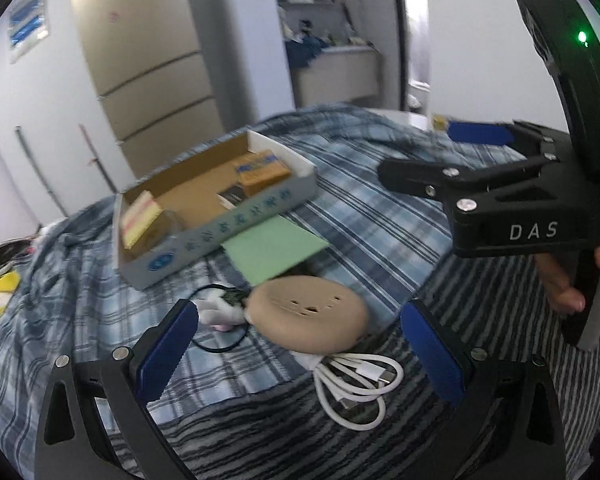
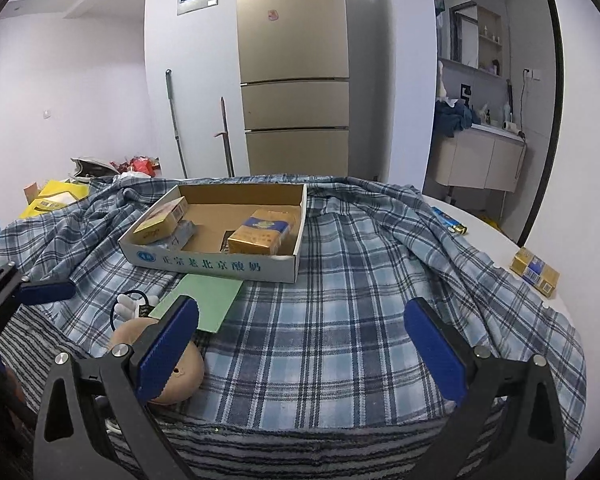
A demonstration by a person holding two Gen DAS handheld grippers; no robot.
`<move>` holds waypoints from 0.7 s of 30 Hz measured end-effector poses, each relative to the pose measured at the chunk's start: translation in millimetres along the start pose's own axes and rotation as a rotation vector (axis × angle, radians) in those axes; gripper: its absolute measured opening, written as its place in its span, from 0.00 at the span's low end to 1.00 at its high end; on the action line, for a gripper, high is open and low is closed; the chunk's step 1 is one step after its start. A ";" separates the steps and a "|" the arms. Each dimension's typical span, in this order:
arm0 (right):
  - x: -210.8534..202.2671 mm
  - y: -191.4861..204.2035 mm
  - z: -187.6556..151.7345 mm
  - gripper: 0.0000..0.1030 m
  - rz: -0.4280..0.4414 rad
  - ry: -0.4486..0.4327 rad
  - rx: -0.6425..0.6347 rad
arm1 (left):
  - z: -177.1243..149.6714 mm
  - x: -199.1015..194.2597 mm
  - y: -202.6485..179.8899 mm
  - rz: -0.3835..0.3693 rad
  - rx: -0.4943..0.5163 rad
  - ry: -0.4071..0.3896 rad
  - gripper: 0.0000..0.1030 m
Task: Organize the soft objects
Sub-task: 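Close the left gripper on the beige round disc while the right approaches the green card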
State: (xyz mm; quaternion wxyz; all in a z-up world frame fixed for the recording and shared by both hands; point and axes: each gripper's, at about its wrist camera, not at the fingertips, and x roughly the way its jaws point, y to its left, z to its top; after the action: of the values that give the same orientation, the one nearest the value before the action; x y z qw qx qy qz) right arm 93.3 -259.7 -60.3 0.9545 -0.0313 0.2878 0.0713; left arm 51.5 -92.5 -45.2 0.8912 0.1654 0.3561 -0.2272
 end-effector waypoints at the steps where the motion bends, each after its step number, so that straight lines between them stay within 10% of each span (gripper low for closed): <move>1: 0.9 -0.2 -0.6 1.00 0.002 0.003 -0.001 | 0.3 2.5 -0.6 0.001 0.010 0.008 1.00; 21: 10.0 -8.9 -4.1 1.00 0.024 0.037 0.027 | 12.3 44.5 -5.8 -0.071 0.096 0.125 1.00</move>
State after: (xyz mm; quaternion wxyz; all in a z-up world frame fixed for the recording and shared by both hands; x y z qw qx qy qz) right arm 100.7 -267.7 -69.0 0.9485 -0.0161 0.3065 0.0781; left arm 84.0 -115.8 -69.0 0.8495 0.2092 0.4055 -0.2649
